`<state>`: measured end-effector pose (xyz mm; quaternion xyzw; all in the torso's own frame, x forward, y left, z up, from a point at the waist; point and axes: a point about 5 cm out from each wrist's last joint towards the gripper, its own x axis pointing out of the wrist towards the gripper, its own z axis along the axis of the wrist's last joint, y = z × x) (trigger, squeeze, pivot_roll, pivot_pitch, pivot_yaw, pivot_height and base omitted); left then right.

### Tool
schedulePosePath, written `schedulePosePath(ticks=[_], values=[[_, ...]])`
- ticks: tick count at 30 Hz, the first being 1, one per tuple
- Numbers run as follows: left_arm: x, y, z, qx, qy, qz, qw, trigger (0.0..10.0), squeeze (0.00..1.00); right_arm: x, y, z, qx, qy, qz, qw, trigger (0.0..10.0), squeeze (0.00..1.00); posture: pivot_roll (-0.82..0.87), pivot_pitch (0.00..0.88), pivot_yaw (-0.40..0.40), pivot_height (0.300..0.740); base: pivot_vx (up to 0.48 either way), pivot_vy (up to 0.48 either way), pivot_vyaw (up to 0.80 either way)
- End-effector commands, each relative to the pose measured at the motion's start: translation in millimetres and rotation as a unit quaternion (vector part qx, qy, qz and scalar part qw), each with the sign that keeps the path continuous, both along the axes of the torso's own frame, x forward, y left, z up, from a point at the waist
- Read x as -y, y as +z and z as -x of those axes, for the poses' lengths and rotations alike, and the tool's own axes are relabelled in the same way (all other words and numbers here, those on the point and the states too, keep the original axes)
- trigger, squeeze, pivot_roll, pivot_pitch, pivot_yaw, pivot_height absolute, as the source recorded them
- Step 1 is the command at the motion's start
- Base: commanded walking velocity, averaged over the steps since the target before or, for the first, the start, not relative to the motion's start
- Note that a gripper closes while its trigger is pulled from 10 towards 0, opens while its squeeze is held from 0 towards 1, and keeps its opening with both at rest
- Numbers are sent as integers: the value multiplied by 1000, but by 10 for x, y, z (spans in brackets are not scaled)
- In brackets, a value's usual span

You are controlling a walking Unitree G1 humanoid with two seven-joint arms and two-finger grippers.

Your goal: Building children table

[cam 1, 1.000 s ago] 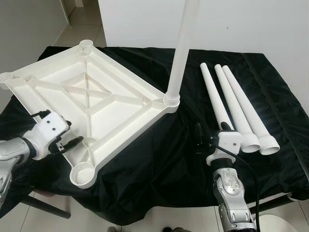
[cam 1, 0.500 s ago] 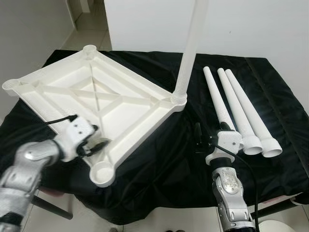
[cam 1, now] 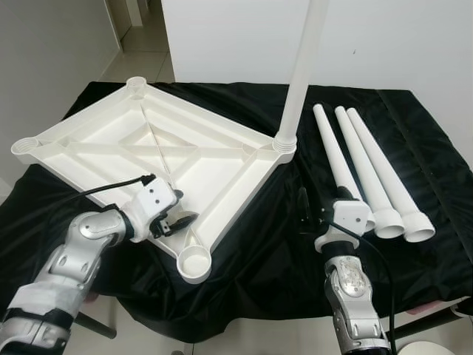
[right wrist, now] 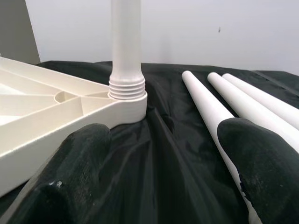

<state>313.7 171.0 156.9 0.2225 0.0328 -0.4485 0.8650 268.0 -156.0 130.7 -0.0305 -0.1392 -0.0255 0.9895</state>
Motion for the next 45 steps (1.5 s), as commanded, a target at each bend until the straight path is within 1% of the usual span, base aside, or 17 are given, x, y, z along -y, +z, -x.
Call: schedulePosePath(ticks=[1, 5, 7, 9, 11, 13, 15, 16, 18, 19, 20, 21, 22, 32, 39, 42, 45], values=[[-132, 112, -18, -3, -4, 16, 1000, 10000, 0, -11, -26, 30, -1, -1, 0, 1000, 10000, 0, -47, 61, 42, 740, 0, 0, 0], [-247, 222, 36, -19, -46, 19, 999, 10000, 0, -5, -32, 34, -2, -2, 1, 1000, 10000, 0, -44, 65, 41, 740, 0, 0, 0], [-247, 222, 36, -19, -46, 19, 999, 10000, 0, -5, -32, 34, -2, -2, 1, 1000, 10000, 0, -44, 65, 41, 740, 0, 0, 0], [-352, 327, 103, -43, -85, 26, 995, 10000, 0, -5, -38, 39, -3, -2, 1, 1000, 10000, 0, -40, 73, 37, 740, 0, 0, 0], [-383, 353, 121, -51, -96, 27, 994, 10000, 0, -7, -42, 41, -4, -2, 0, 1000, 10000, 0, -40, 73, 37, 740, 0, 0, 0], [-427, 318, 137, -70, -101, 5, 992, 10000, 0, -11, -42, 45, -4, -1, 1, 1000, 10000, 0, -38, 79, 33, 740, 0, 0, 0], [-439, 258, 135, -74, -98, -17, 992, 10000, 0, -11, -40, 44, -4, 0, 2, 1000, 10000, 0, -37, 81, 32, 740, 0, 0, 0], [-439, 258, 135, -74, -98, -17, 992, 10000, 0, -11, -40, 44, -4, 0, 2, 1000, 10000, 0, -37, 81, 32, 740, 0, 0, 0], [-468, 122, 148, -83, -96, -64, 990, 10000, 0, -7, -35, 40, -4, 1, 3, 1000, 10000, 0, -34, 84, 26, 740, 0, 0, 0], [-468, 122, 148, -83, -96, -64, 990, 10000, 0, -7, -35, 40, -4, 1, 3, 1000, 10000, 0, -34, 84, 26, 740, 0, 0, 0], [-493, 52, 162, -92, -96, -88, 987, 10000, 0, -2, -32, 39, -4, 1, 3, 1000, 10000, 0, -33, 88, 22, 740, 0, 0, 0], [-493, 52, 162, -92, -96, -88, 987, 10000, 0, -2, -32, 39, -4, 1, 3, 1000, 10000, 0, -33, 88, 22, 740, 0, 0, 0], [-515, 17, 178, -97, -98, -104, 985, 10000, 0, 2, -28, 38, -4, 2, 4, 1000, 10000, 0, -34, 89, 20, 740, 0, 0, 0], [-531, -4, 212, -120, -123, -133, 976, 10000, 0, 19, -16, 31, -4, 4, 8, 1000, 10000, 0, -32, 101, 13, 740, 0, 0, 0], [-498, -6, 156, -102, -127, -146, 976, 10000, 0, 32, -11, 27, -4, 1, 9, 1000, 10000, 0, -33, 103, 16, 740, 0, 0, 0], [-488, 95, 11, -72, -105, -142, 982, 10000, 0, 28, -10, 29, -3, -2, 7, 1000, 10000, 0, -37, 110, 25, 740, 0, 0, 0], [-477, 128, -73, -64, -91, -139, 984, 10000, 0, 26, -13, 31, -3, -4, 6, 1000, 10000, 0, -37, 115, 32, 740, 0, 0, 0]])
